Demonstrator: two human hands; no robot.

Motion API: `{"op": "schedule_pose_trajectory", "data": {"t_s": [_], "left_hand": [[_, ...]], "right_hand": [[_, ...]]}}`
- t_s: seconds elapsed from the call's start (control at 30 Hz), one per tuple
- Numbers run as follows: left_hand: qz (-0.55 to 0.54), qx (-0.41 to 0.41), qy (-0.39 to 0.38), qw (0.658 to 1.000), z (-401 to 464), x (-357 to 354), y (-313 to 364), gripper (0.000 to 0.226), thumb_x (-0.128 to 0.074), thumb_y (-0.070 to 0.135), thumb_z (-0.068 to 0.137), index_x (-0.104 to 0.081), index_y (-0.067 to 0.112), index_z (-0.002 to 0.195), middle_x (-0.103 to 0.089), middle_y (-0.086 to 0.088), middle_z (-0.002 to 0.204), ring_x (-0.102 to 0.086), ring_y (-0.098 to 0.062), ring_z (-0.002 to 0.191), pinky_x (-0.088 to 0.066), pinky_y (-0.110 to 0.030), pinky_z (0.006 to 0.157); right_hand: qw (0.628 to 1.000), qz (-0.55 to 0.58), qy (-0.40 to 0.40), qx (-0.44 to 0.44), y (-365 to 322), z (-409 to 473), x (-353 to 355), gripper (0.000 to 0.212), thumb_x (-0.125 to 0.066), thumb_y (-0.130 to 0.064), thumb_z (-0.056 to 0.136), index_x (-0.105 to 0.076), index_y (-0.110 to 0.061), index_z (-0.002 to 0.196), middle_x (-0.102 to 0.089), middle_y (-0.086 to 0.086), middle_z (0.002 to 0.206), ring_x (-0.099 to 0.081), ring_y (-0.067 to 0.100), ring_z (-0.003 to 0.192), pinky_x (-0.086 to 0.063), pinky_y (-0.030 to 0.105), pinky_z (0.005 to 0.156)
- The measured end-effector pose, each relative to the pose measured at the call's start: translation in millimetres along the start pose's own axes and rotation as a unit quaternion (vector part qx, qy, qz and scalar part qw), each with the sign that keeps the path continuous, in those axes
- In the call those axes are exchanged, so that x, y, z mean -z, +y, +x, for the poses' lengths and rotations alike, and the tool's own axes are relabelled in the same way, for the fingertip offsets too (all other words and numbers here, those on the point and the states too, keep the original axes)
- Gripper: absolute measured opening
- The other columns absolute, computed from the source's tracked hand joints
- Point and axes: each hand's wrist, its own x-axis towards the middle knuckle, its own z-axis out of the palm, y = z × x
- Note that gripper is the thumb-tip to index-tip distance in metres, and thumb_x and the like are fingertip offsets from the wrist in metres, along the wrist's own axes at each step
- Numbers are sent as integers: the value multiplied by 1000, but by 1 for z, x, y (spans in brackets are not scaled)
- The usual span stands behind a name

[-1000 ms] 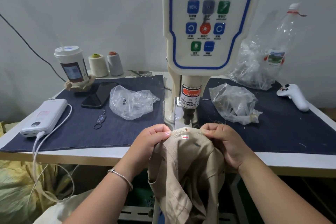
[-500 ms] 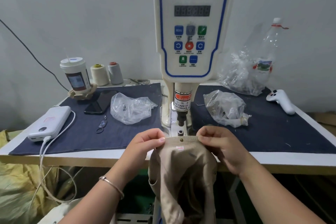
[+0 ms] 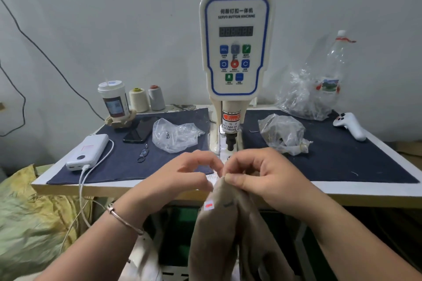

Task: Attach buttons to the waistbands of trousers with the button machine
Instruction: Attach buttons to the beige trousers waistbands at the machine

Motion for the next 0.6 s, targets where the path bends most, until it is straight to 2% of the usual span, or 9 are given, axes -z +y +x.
{"op": "schedule_pose_trajectory", "data": {"t_s": [0.07, 0.13, 0.23, 0.33, 0.4, 0.43, 0.5, 0.57, 0.6], "left_hand": [[56, -2, 4, 998, 0, -1, 9, 36, -65, 42, 64, -70, 20, 91, -62, 6, 107, -51, -18, 117, -35, -44, 107], [88, 16, 12, 996, -1, -4, 15, 45, -69, 49, 61, -73, 17, 92, -59, 12, 112, -49, -11, 120, -32, -42, 110], [115, 28, 38, 992, -1, -14, 21, 48, -71, 50, 57, -77, 17, 92, -55, 19, 124, -44, -5, 127, -32, -36, 112], [112, 23, 63, 992, 1, -21, 24, 27, -72, 34, 62, -79, 18, 82, -54, 26, 125, -43, 1, 127, -33, -30, 107], [60, 17, 63, 996, -1, -21, 24, 9, -71, 27, 65, -77, 22, 70, -54, 32, 122, -43, 6, 126, -31, -24, 101], [25, 15, 59, 998, -2, -19, 24, 3, -70, 23, 66, -73, 23, 65, -54, 32, 124, -43, 9, 126, -30, -23, 100], [-31, 10, 47, 998, -6, -13, 23, 10, -68, 17, 67, -68, 23, 59, -53, 30, 131, -41, 11, 129, -29, -27, 103], [-64, -1, 32, 997, -11, -6, 23, 10, -67, 17, 65, -65, 24, 58, -50, 29, 138, -37, 12, 133, -28, -27, 103], [-72, -8, 24, 997, -12, -4, 22, 8, -67, 20, 63, -64, 25, 58, -48, 28, 140, -35, 12, 134, -27, -27, 103]], "right_hand": [[996, -83, 32, 3, -9, -3, -6, 11, -68, -11, 86, -70, -15, 76, -65, -3, 70, -56, 12, 64, -47, 28, 66], [987, -144, 75, 0, -15, -7, -11, 11, -68, -16, 85, -69, -20, 75, -66, -2, 74, -59, 14, 70, -49, 35, 71], [967, -223, 121, -11, -20, -12, -17, 12, -68, -22, 84, -66, -25, 73, -61, -6, 79, -55, 8, 76, -45, 30, 73], [969, -207, 136, -9, -22, -15, -19, 12, -69, -21, 82, -67, -23, 70, -62, -10, 69, -54, 3, 65, -37, 15, 58], [980, -137, 141, -7, -19, -16, -14, 12, -69, -14, 83, -69, -21, 74, -65, -11, 68, -55, 0, 59, -40, 14, 56], [986, -82, 146, -12, -14, -17, -7, 12, -67, -9, 85, -69, -20, 80, -67, -9, 73, -58, 0, 64, -45, 15, 61], [991, 22, 127, -46, 3, -21, 11, 25, -62, 5, 84, -66, -15, 99, -69, -3, 94, -64, 7, 89, -50, 21, 81], [994, 25, 46, -100, 25, -27, 19, 46, -63, 13, 79, -60, -15, 115, -66, -1, 114, -60, 12, 111, -48, 27, 96], [992, 2, -1, -123, 37, -30, 18, 54, -65, 12, 77, -57, -19, 120, -63, -5, 120, -57, 10, 116, -47, 27, 97]]}}
